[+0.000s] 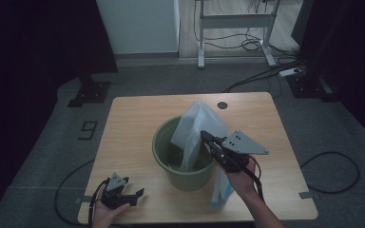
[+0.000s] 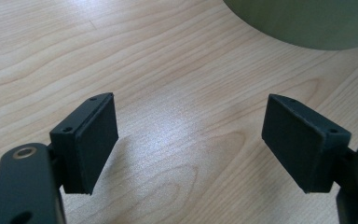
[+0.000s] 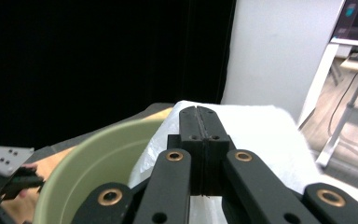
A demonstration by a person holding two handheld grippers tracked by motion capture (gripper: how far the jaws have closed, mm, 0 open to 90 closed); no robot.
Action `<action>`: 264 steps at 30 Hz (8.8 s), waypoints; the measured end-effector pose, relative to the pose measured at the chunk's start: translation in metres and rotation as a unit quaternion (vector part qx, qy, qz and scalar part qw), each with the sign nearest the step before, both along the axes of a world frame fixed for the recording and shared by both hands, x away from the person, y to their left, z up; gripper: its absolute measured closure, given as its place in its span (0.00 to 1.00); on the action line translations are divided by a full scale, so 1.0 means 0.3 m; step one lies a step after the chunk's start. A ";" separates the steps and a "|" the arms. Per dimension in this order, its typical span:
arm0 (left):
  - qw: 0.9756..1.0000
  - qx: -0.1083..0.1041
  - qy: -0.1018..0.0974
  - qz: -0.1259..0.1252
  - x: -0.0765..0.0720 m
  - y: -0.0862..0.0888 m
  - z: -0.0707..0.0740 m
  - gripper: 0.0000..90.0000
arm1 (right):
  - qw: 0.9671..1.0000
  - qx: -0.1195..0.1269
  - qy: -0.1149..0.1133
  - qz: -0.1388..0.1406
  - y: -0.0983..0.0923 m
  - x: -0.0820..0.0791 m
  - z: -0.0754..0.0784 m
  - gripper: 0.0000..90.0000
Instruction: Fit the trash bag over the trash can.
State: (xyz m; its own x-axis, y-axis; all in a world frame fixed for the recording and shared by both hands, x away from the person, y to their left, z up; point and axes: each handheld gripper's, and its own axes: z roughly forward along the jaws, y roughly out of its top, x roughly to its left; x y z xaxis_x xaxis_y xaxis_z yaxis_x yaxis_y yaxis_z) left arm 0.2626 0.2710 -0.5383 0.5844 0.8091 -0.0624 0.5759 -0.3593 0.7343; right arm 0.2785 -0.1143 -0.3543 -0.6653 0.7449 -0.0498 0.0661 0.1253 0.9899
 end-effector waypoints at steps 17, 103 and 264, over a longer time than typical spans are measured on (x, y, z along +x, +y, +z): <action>1.000 0.008 0.004 -0.004 0.002 -0.007 -0.009 0.20 | 0.997 0.036 0.007 -0.063 -0.110 -0.130 -0.093 0.37; 0.974 -0.117 -0.196 -0.004 -0.077 -0.282 0.488 0.25 | 0.997 0.039 0.015 -0.058 -0.083 0.027 0.019 0.97; 0.966 -0.198 -0.159 0.057 -0.071 -0.121 0.421 0.99 | 0.993 0.055 0.106 -0.018 -0.143 0.045 -0.077 0.43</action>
